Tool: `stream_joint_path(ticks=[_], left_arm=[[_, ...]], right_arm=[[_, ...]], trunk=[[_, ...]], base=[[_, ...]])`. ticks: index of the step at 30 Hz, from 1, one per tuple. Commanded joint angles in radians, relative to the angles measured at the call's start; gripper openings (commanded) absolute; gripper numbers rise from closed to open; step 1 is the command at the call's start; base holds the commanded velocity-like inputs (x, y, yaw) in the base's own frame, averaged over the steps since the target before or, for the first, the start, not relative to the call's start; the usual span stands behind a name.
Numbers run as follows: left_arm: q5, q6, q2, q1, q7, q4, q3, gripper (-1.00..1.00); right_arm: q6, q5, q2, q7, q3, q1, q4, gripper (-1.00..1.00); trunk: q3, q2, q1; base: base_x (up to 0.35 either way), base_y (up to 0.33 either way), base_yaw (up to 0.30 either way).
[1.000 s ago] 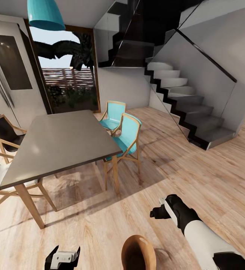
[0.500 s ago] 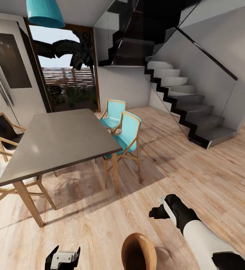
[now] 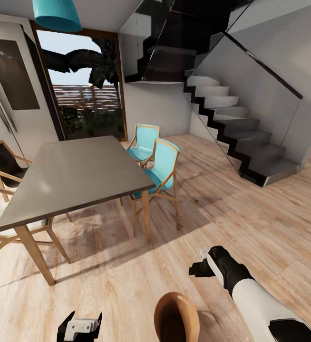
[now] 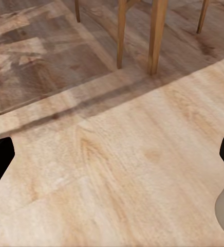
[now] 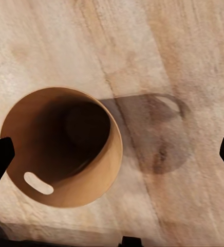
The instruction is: Put the three can of soda from the living room inside the tash can in the kitchen.
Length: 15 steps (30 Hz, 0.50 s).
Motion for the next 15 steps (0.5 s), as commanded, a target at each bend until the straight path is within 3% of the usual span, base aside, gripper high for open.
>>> stream_joint_path(ticks=[1, 15], left_arm=[[0.000, 0.000, 0.000, 0.000, 0.000, 0.000, 0.000, 1.00], [0.000, 0.000, 0.000, 0.000, 0.000, 0.000, 0.000, 1.00]], right_arm=[[0.000, 0.000, 0.000, 0.000, 0.000, 0.000, 0.000, 1.00], [-0.002, 0.000, 0.007, -0.001, 0.000, 0.000, 0.000, 1.00]], trunk=[[-0.003, -0.007, 0.004], [-0.047, -0.105, 0.058]], base=[[0.000, 0.000, 0.000], [0.000, 0.000, 0.000]])
